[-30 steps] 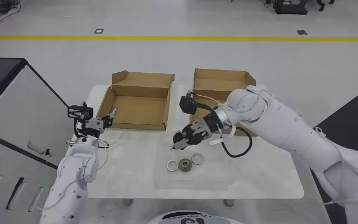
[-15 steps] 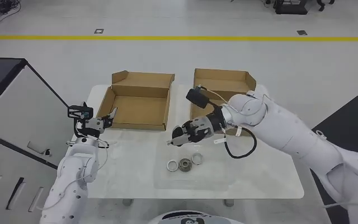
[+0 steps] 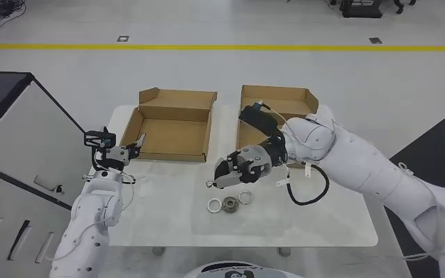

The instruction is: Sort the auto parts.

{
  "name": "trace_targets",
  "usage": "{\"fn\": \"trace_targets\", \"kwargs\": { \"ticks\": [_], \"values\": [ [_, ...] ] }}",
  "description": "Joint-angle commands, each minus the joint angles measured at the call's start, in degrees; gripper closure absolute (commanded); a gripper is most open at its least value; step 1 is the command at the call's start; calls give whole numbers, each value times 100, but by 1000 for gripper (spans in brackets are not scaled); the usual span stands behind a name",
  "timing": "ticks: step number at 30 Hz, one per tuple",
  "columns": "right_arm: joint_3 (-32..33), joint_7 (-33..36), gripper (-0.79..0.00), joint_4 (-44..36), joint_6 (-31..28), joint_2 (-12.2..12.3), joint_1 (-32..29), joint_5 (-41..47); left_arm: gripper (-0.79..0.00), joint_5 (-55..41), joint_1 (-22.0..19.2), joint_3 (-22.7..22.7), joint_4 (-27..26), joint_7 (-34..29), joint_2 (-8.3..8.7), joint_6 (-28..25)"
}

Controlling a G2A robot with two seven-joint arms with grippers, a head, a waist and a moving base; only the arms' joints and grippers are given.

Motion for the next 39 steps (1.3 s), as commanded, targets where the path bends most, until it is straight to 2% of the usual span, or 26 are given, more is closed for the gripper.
{"fn": "trace_targets", "kwargs": {
  "ticks": [1, 8, 18, 26, 31, 39],
  "values": [
    [62, -1, 0, -66, 0, -29, -19, 40, -785, 0, 0, 0, 0, 0, 0, 0],
    [506, -1, 0, -249, 0, -227, -190, 348, -785, 0, 0, 0, 0, 0, 0, 0],
    [1569, 0, 0, -444, 0, -656, -869, 770, -785, 0, 0, 0, 0, 0, 0, 0],
    [2280, 1, 0, -783, 0, -940, -1300, 685, -785, 0, 0, 0, 0, 0, 0, 0],
    [2575, 1, 0, -1021, 0, -1037, -1443, 377, -785, 0, 0, 0, 0, 0, 0, 0],
    [2580, 1, 0, -1021, 0, -1044, -1456, 312, -785, 0, 0, 0, 0, 0, 0, 0]
  ]
}}
